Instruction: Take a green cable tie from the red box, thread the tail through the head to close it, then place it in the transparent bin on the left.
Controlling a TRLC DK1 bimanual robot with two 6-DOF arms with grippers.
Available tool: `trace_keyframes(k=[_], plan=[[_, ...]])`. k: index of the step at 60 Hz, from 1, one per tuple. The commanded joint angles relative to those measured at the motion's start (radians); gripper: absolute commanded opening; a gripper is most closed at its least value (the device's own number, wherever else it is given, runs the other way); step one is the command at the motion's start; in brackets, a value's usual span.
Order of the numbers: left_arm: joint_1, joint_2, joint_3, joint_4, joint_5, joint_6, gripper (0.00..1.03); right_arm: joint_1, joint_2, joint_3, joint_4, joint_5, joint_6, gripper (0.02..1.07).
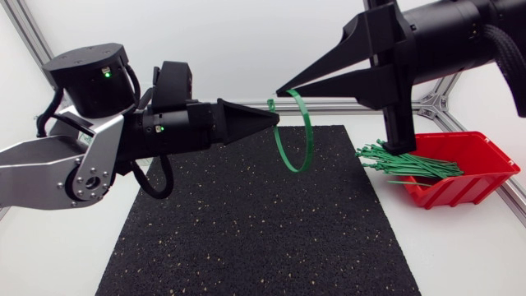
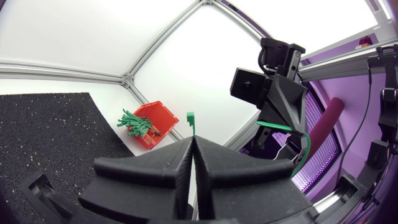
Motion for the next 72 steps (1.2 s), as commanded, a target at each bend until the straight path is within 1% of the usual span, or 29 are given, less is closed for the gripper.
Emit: trace_keyframes(k=[1,15,27,30,44,61,72], plan=[[-0.014,-0.04,0.038,-0.006,-0.006,-0.031,0.04,0.009,-0.014,0.004,-0.01,0.006,0.045,0.08],[-0.052,-0.092,0.052,-0.049,-0.028,-0.034,0.04,0.011,-0.067,0.01,-0.015,0.015,0.068,0.08],[-0.091,-0.124,0.053,-0.072,-0.055,-0.034,0.04,0.009,-0.109,0.047,-0.066,0.017,0.091,0.08],[-0.092,-0.13,0.056,-0.078,-0.058,-0.034,0.04,0.009,-0.115,0.05,-0.073,0.015,0.094,0.1],[-0.083,-0.129,0.052,-0.072,-0.072,-0.029,0.04,0.038,-0.124,0.05,-0.109,0.006,0.096,0.09],[-0.071,-0.124,0.039,-0.061,-0.072,-0.025,0.04,0.104,-0.061,0.065,-0.124,0.011,0.097,0.08],[-0.071,-0.135,0.029,-0.061,-0.072,-0.023,0.04,0.12,-0.043,0.084,-0.124,0.017,0.097,0.08]])
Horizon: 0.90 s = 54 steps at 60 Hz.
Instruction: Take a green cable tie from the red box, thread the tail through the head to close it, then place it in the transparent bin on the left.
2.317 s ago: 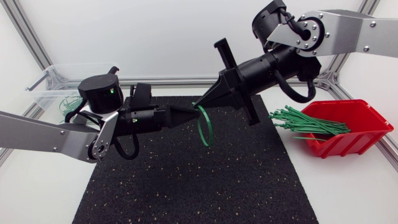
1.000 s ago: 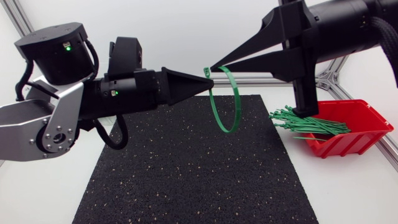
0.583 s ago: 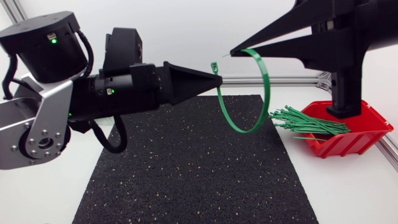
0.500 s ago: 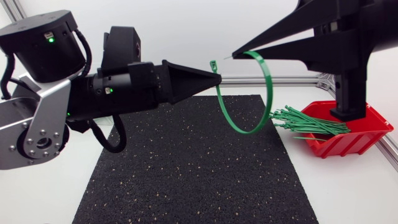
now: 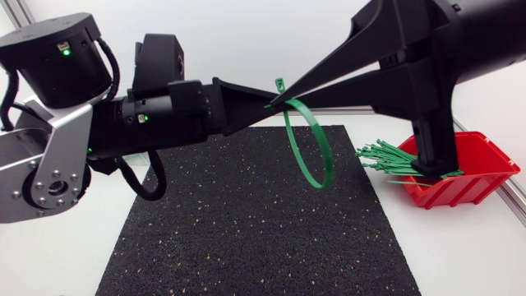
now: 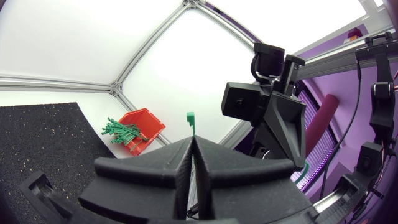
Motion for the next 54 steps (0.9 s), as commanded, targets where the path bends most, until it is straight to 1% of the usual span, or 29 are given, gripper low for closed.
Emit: trace_keyframes(k=[1,43,54], plan=[[0.006,-0.016,0.003,0.017,-0.005,-0.012,0.04,0.008,0.015,0.033,-0.011,0.005,0.036,0.08],[0.0,-0.12,-0.085,0.002,-0.008,-0.013,0.04,0.011,0.02,0.061,0.011,0.059,0.031,0.08],[-0.014,-0.142,-0.099,0.0,-0.01,-0.015,0.04,0.011,0.023,0.065,0.014,0.065,0.03,0.08]])
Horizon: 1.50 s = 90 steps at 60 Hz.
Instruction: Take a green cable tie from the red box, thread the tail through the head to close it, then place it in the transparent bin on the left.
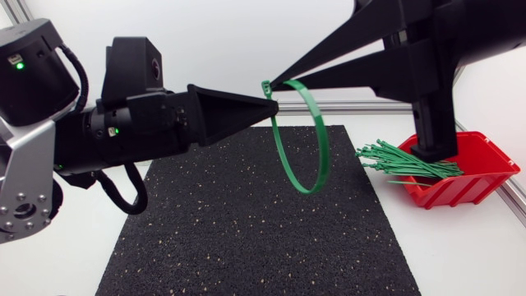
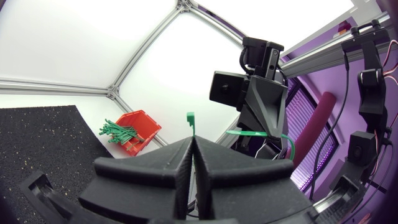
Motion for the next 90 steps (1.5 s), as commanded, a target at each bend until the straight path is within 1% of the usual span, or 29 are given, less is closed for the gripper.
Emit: trace_keyframes(k=[1,48,90], plan=[[-0.013,-0.029,-0.027,0.004,-0.006,-0.016,0.04,0.005,0.017,0.024,0.009,0.01,0.029,0.08],[-0.019,-0.057,-0.035,-0.005,-0.006,-0.015,0.04,0.006,0.032,0.032,0.013,0.045,0.022,0.08],[-0.034,-0.06,-0.022,-0.016,-0.007,-0.015,0.04,0.006,0.076,-0.005,0.031,0.065,0.022,0.08]])
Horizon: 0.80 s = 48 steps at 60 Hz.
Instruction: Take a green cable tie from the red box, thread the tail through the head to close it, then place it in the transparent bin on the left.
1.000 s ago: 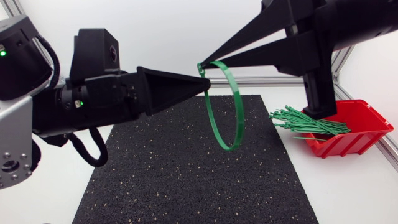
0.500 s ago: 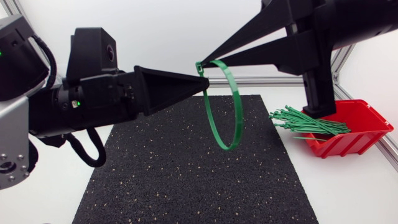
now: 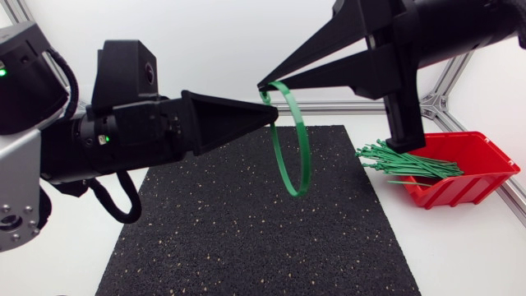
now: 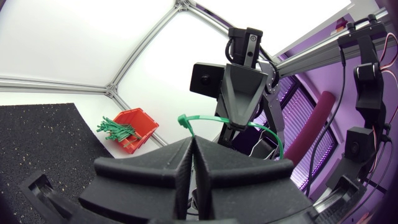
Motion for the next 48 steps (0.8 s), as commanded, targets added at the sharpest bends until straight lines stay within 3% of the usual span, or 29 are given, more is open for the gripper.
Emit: trace_keyframes(k=[1,48], plan=[[-0.009,-0.015,-0.005,0.011,0.007,-0.015,0.04,0.006,0.022,-0.017,0.003,0.021,0.023,0.08],[-0.015,-0.047,0.006,-0.016,0.009,-0.01,0.04,-0.015,0.084,-0.016,-0.014,0.071,0.032,0.08]])
